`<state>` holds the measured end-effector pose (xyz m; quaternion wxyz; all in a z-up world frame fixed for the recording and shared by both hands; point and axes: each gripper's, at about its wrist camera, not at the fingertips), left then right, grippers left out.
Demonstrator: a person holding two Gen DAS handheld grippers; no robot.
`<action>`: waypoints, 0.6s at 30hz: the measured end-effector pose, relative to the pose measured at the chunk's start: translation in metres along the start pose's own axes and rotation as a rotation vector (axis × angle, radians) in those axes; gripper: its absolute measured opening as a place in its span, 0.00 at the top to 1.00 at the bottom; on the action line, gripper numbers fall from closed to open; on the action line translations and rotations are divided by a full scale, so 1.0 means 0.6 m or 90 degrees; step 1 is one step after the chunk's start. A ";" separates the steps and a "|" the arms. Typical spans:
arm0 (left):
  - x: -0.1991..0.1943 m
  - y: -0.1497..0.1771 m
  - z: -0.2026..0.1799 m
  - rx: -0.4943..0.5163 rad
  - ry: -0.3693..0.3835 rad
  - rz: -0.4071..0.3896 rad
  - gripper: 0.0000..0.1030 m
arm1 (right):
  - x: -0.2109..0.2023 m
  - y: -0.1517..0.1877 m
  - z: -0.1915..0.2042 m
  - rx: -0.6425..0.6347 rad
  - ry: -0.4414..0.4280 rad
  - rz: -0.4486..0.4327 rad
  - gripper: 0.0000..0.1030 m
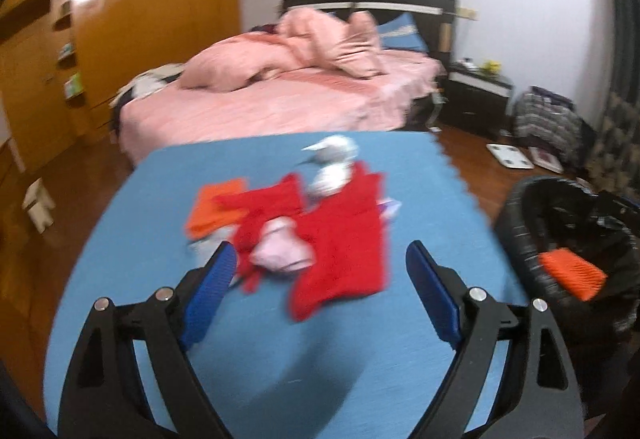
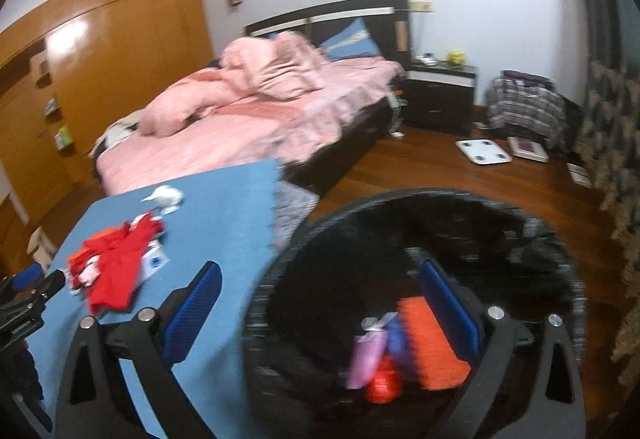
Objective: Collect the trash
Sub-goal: 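Carry the pink mask and orange net to the bin and release both, then grasp the grey sock with the left gripper and lift it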
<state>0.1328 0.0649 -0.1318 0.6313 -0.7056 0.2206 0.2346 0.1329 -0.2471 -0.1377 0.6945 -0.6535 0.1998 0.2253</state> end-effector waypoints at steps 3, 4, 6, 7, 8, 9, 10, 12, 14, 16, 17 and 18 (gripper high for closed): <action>0.011 0.000 0.055 -0.027 -0.035 0.006 0.19 | 0.022 -0.002 0.060 -0.026 -0.028 -0.001 0.06; 0.017 0.001 0.069 -0.033 -0.046 0.009 0.21 | 0.033 -0.002 0.081 -0.036 -0.038 0.001 0.06; 0.026 0.005 0.091 -0.044 -0.059 0.016 0.25 | 0.049 -0.001 0.111 -0.048 -0.050 0.007 0.06; 0.033 0.005 0.104 -0.054 -0.062 0.022 0.27 | 0.060 -0.001 0.128 -0.055 -0.056 0.014 0.06; 0.042 0.004 0.117 -0.065 -0.064 0.025 0.27 | 0.070 -0.001 0.142 -0.062 -0.060 0.018 0.06; 0.045 0.005 0.121 -0.068 -0.066 0.026 0.28 | 0.075 -0.001 0.151 -0.067 -0.062 0.021 0.06; 0.055 0.002 0.129 -0.074 -0.068 0.030 0.30 | 0.082 0.001 0.159 -0.073 -0.065 0.024 0.06; 0.069 -0.002 0.141 -0.083 -0.066 0.035 0.34 | 0.097 0.001 0.179 -0.089 -0.072 0.032 0.06; 0.080 -0.002 0.152 -0.091 -0.065 0.039 0.39 | 0.108 0.002 0.194 -0.103 -0.075 0.039 0.06; 0.092 -0.004 0.155 -0.097 -0.056 0.048 0.45 | 0.113 0.004 0.203 -0.109 -0.077 0.043 0.06; 0.101 -0.005 0.156 -0.099 -0.049 0.053 0.48 | 0.115 0.004 0.204 -0.111 -0.078 0.044 0.06; 0.107 -0.004 0.155 -0.099 -0.043 0.058 0.53 | 0.118 0.005 0.207 -0.113 -0.078 0.047 0.06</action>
Point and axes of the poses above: each gripper's, at about its wrist camera, not at the fingertips, and x roughly the way its jaws point, z to its left, y to its underside, and after that the axes turned 8 degrees about -x, right-handed
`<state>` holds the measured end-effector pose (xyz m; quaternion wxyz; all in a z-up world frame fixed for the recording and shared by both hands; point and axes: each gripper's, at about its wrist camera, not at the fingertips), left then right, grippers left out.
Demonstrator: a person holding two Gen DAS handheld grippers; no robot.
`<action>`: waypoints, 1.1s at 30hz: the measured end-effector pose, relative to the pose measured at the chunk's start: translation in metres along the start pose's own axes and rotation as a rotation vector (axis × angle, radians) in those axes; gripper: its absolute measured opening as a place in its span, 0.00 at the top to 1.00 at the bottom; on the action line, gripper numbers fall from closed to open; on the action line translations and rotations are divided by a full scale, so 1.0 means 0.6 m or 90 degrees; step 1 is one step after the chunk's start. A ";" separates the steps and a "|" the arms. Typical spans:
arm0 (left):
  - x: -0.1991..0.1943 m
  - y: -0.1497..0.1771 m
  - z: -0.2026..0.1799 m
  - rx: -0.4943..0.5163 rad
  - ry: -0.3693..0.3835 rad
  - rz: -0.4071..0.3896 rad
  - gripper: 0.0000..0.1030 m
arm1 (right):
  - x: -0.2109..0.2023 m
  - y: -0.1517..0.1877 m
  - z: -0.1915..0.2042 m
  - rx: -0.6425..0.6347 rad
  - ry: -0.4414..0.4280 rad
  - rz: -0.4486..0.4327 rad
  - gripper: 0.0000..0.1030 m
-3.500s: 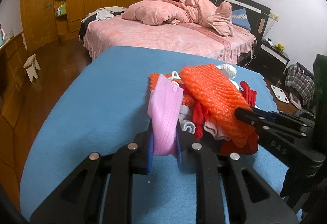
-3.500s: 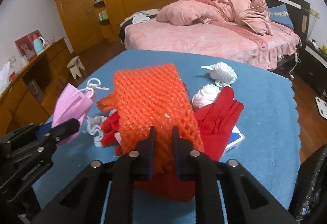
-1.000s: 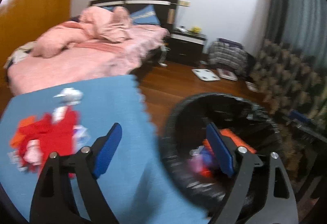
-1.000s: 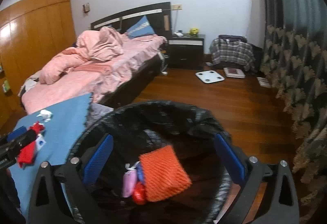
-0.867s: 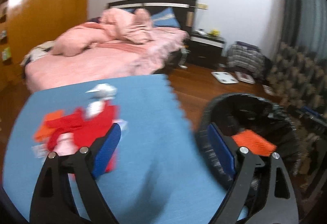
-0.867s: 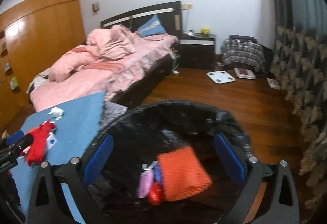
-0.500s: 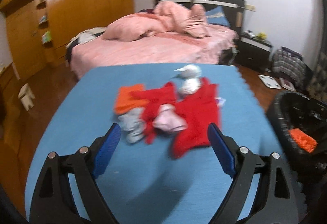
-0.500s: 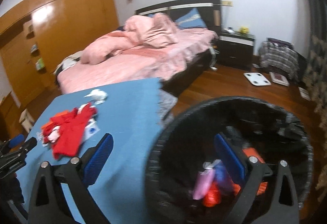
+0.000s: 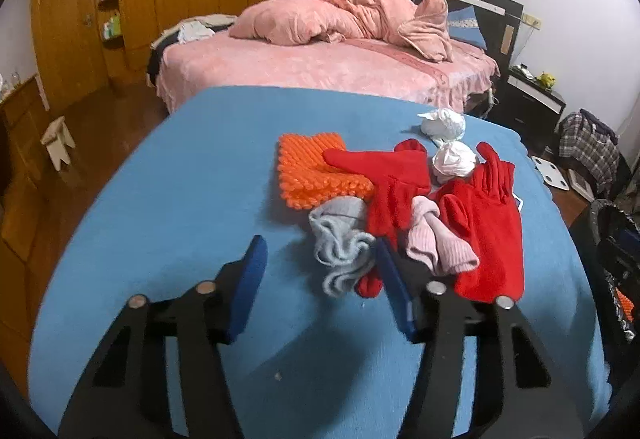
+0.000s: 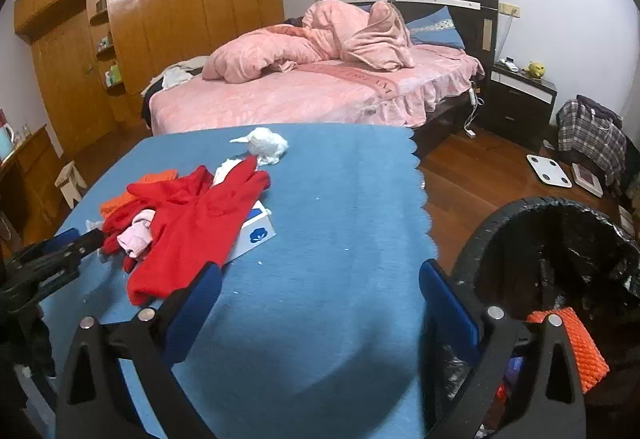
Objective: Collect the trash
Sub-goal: 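Grasp the grey sock with the left gripper and lift it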
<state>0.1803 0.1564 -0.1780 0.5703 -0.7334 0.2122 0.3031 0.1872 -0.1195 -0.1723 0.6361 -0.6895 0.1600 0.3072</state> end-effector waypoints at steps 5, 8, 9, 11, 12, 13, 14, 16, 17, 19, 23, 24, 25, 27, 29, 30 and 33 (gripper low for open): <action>0.029 0.011 0.005 -0.010 0.048 0.039 0.84 | 0.011 0.004 0.006 -0.008 0.000 0.013 0.06; 0.025 0.020 0.002 -0.006 0.052 0.029 0.87 | 0.015 0.008 0.011 -0.012 0.002 0.017 0.06; 0.024 0.024 0.002 -0.006 0.052 0.027 0.88 | 0.018 0.011 0.014 -0.014 0.003 0.017 0.06; 0.021 0.029 0.005 -0.013 0.050 0.021 0.88 | 0.024 0.017 0.019 -0.017 0.011 0.013 0.06; 0.020 0.030 0.006 -0.016 0.047 0.018 0.88 | 0.030 0.021 0.022 -0.018 0.018 0.015 0.06; 0.020 0.030 0.007 -0.019 0.045 0.016 0.88 | 0.035 0.025 0.025 -0.018 0.021 0.020 0.06; 0.019 0.030 0.006 -0.020 0.043 0.015 0.88 | 0.042 0.031 0.028 -0.015 0.023 0.030 0.06; 0.014 0.029 0.005 -0.023 0.041 0.010 0.89 | 0.046 0.034 0.030 -0.018 0.021 0.037 0.06; 0.007 0.030 0.006 -0.024 0.042 0.007 0.89 | 0.045 0.033 0.030 -0.020 0.020 0.033 0.06; -0.006 0.031 0.010 -0.031 0.045 0.005 0.89 | 0.042 0.033 0.030 -0.021 0.022 0.029 0.06; -0.039 0.034 0.024 -0.032 0.048 -0.009 0.89 | 0.042 0.031 0.029 -0.021 0.020 0.031 0.06; -0.049 0.035 0.030 -0.034 0.050 -0.012 0.89 | 0.042 0.031 0.031 -0.022 0.019 0.031 0.06; -0.054 0.034 0.034 -0.035 0.050 -0.013 0.89 | 0.042 0.030 0.032 -0.022 0.018 0.030 0.06; -0.066 0.036 0.043 -0.036 0.050 -0.016 0.89 | 0.040 0.028 0.035 -0.022 0.014 0.024 0.06; -0.070 0.039 0.050 -0.028 0.045 -0.013 0.89 | 0.040 0.024 0.041 -0.024 0.009 0.021 0.06; -0.068 0.042 0.052 -0.023 0.036 -0.011 0.89 | 0.041 0.021 0.044 -0.023 0.002 0.020 0.06; -0.060 0.042 0.062 -0.034 0.023 -0.007 0.89 | 0.044 0.011 0.055 -0.028 -0.013 0.017 0.06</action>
Point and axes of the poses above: each gripper's, at about its wrist camera, not at the fingertips, and x roughly the way its jaws point, z to its left, y to its underside, and after that the axes turned 8 degrees about -x, right-handed
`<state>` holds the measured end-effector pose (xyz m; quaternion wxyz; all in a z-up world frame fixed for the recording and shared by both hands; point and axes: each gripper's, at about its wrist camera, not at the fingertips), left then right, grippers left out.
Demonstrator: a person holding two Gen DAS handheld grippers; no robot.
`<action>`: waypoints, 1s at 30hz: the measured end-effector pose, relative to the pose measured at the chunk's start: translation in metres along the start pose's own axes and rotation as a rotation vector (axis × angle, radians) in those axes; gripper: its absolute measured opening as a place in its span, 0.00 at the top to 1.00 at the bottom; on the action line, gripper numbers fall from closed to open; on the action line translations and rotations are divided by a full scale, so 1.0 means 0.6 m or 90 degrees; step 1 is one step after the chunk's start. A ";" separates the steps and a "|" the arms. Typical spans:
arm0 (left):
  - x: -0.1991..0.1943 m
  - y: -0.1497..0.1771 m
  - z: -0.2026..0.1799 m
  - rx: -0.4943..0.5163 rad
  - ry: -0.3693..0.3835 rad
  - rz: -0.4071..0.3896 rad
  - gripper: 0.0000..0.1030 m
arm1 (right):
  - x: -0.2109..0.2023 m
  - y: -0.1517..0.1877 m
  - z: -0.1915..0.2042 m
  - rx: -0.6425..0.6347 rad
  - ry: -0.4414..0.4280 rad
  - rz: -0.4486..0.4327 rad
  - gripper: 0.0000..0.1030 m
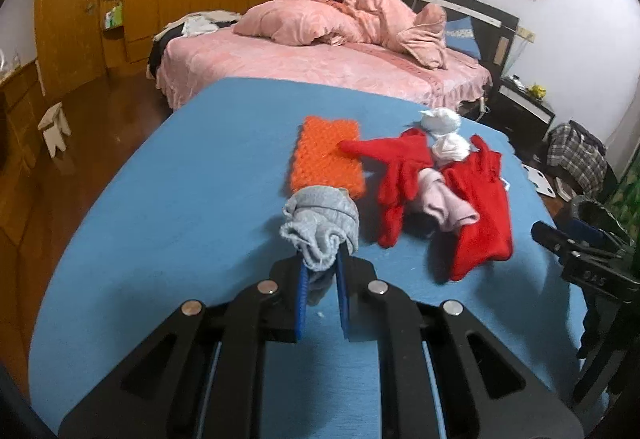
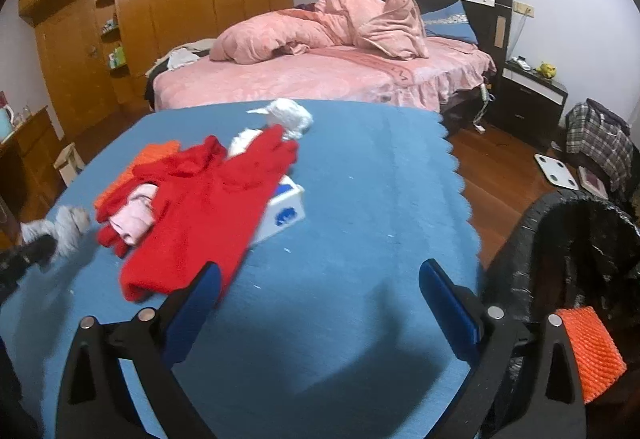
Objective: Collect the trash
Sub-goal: 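Grasp the grey sock with the left gripper and lift it, then grasp the red glove with the right gripper and lift it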
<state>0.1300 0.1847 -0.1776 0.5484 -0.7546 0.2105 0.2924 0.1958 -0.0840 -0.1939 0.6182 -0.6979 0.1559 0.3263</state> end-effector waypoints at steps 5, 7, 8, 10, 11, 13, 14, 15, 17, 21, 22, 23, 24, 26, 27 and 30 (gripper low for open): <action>0.008 -0.005 0.002 0.000 -0.015 -0.010 0.89 | 0.013 -0.015 0.024 -0.015 -0.020 0.001 0.09; 0.015 -0.006 -0.001 0.005 -0.020 -0.013 0.89 | 0.022 -0.018 0.032 -0.021 -0.025 0.006 0.12; 0.017 -0.004 -0.002 0.006 -0.022 -0.014 0.89 | 0.026 -0.019 0.036 -0.023 -0.026 0.008 0.14; 0.025 -0.001 -0.004 0.009 -0.028 -0.013 0.89 | 0.035 -0.019 0.047 -0.027 -0.031 0.012 0.16; 0.029 0.001 -0.004 0.010 -0.029 -0.011 0.89 | 0.041 -0.020 0.054 -0.033 -0.034 0.015 0.17; 0.035 0.004 -0.004 0.010 -0.033 -0.005 0.89 | 0.047 -0.020 0.065 -0.045 -0.039 0.014 0.20; 0.036 0.005 -0.003 0.009 -0.034 -0.005 0.89 | 0.047 -0.022 0.069 -0.049 -0.043 0.009 0.24; 0.036 0.005 -0.002 0.007 -0.033 -0.005 0.89 | 0.047 -0.023 0.071 -0.054 -0.051 0.006 0.28; 0.036 0.004 0.000 0.004 -0.033 -0.006 0.89 | 0.045 -0.023 0.080 -0.071 -0.077 0.000 0.50; 0.036 0.004 0.003 0.004 -0.033 -0.006 0.88 | 0.036 -0.023 0.101 -0.104 -0.117 -0.003 0.82; 0.036 0.003 0.003 0.005 -0.034 -0.006 0.88 | 0.035 -0.023 0.102 -0.103 -0.132 0.002 0.91; 0.037 0.003 0.002 0.005 -0.034 -0.006 0.88 | 0.033 -0.021 0.103 -0.099 -0.139 0.004 0.94; 0.036 0.002 0.002 0.004 -0.034 -0.006 0.88 | 0.030 -0.022 0.099 -0.091 -0.143 0.004 0.94; 0.035 0.001 0.003 0.000 -0.031 -0.007 0.88 | 0.025 -0.021 0.093 -0.080 -0.144 0.004 0.94; 0.033 0.001 0.004 -0.001 -0.031 -0.007 0.88 | 0.020 -0.021 0.087 -0.073 -0.144 0.004 0.94; 0.027 0.001 0.003 0.000 -0.030 -0.009 0.88 | 0.002 -0.022 0.068 -0.056 -0.142 -0.002 0.94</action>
Point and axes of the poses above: each gripper's, at about its wrist camera, not at the fingertips, and x roughly the way its jaws point, z to its left, y to its underside, and after that the axes turned 8 degrees about -x, right-handed
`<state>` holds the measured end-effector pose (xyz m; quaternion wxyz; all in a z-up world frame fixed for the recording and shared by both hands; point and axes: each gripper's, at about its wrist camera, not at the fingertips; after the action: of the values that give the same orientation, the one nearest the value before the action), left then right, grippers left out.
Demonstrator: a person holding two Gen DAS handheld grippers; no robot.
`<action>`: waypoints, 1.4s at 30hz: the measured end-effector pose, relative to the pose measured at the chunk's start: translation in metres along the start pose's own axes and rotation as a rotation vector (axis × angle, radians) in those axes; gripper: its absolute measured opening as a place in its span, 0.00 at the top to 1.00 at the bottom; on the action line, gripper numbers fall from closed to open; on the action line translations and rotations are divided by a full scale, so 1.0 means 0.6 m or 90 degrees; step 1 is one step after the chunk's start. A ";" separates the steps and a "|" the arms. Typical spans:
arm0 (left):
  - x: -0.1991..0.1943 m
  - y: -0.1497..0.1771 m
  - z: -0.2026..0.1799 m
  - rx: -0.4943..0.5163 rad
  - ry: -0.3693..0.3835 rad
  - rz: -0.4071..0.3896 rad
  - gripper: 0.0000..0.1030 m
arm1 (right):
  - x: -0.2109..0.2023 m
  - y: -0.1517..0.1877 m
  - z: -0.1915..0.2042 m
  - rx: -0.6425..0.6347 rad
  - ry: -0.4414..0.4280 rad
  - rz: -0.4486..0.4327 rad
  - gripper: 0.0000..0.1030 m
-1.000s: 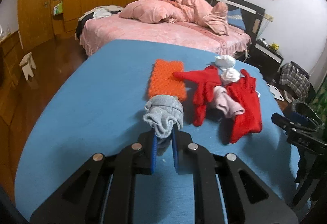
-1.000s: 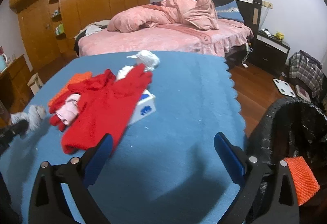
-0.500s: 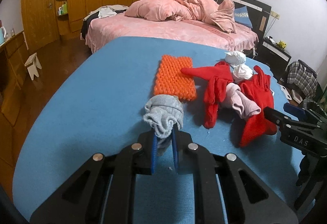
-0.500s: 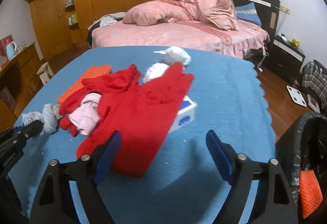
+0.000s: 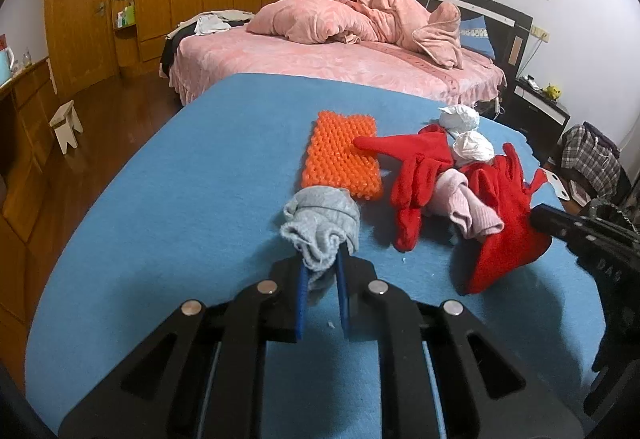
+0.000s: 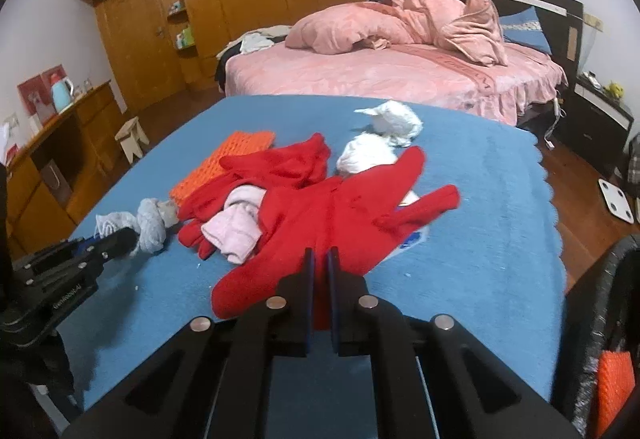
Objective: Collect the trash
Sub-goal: 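Grasp the red glove with the right gripper and lift it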
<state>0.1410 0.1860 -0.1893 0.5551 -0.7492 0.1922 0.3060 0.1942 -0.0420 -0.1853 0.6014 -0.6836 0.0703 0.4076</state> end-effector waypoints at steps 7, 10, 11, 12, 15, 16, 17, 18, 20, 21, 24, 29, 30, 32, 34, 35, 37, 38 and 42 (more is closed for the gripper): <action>-0.011 0.006 -0.018 0.011 0.014 -0.004 0.88 | -0.044 0.010 -0.039 0.031 0.025 -0.014 0.94; -0.009 0.008 -0.025 0.016 0.015 -0.001 0.88 | -0.040 0.006 -0.041 0.024 0.034 -0.012 0.90; -0.009 0.008 -0.026 0.016 0.015 -0.001 0.88 | -0.035 0.002 -0.041 0.026 0.032 -0.011 0.85; -0.009 0.006 -0.026 0.015 0.014 -0.001 0.88 | -0.031 -0.001 -0.040 0.026 0.029 -0.011 0.80; -0.008 0.004 -0.028 0.016 0.010 -0.006 0.88 | -0.011 -0.015 -0.033 0.023 0.021 -0.014 0.59; -0.007 0.001 -0.028 0.017 0.007 -0.009 0.88 | -0.002 -0.021 -0.031 0.022 0.017 -0.014 0.54; -0.007 -0.001 -0.026 0.016 0.005 -0.011 0.88 | 0.007 -0.027 -0.029 0.023 0.016 -0.014 0.51; -0.005 -0.005 -0.025 0.015 0.003 -0.015 0.88 | 0.013 -0.031 -0.029 0.026 0.012 -0.013 0.43; -0.005 -0.010 -0.022 0.011 -0.001 -0.020 0.88 | 0.033 -0.042 -0.030 0.029 0.011 -0.009 0.33; -0.004 -0.014 -0.020 0.009 -0.003 -0.022 0.88 | 0.040 -0.044 -0.028 0.027 0.013 -0.006 0.31; 0.002 -0.021 -0.017 0.003 -0.007 -0.026 0.88 | 0.069 -0.048 -0.027 0.021 0.019 0.023 0.29; 0.013 -0.022 -0.015 -0.002 -0.011 -0.020 0.88 | 0.072 -0.038 -0.011 -0.004 0.036 0.023 0.42; 0.014 -0.020 -0.015 -0.003 -0.012 -0.019 0.88 | 0.070 -0.037 -0.007 -0.012 0.022 0.020 0.52; 0.016 -0.019 -0.013 -0.006 -0.013 -0.017 0.88 | 0.069 -0.037 -0.002 -0.019 -0.001 0.021 0.76; 0.016 -0.019 -0.011 -0.008 -0.013 -0.016 0.88 | 0.067 -0.037 0.006 -0.025 -0.025 0.023 0.85; 0.015 -0.019 -0.011 -0.007 -0.013 -0.016 0.88 | 0.065 -0.037 0.008 -0.028 -0.030 0.022 0.86; 0.014 -0.019 -0.010 -0.006 -0.013 -0.018 0.88 | 0.058 -0.037 0.014 -0.031 -0.044 0.016 0.87; 0.012 -0.020 -0.009 -0.006 -0.012 -0.019 0.88 | 0.049 -0.037 0.015 -0.030 -0.048 0.006 0.87; -0.002 -0.026 -0.012 -0.001 -0.010 -0.030 0.88 | 0.015 -0.042 0.014 -0.017 -0.059 -0.020 0.88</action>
<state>0.1517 0.1840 -0.1762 0.5630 -0.7516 0.1697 0.2989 0.2106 -0.0243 -0.1712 0.6015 -0.6728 0.0262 0.4300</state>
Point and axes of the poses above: each gripper's, at about its wrist camera, not at the fingertips, and x roughly the way its jaws point, z to its left, y to its underside, and after that the axes turned 8 degrees about -x, right-handed
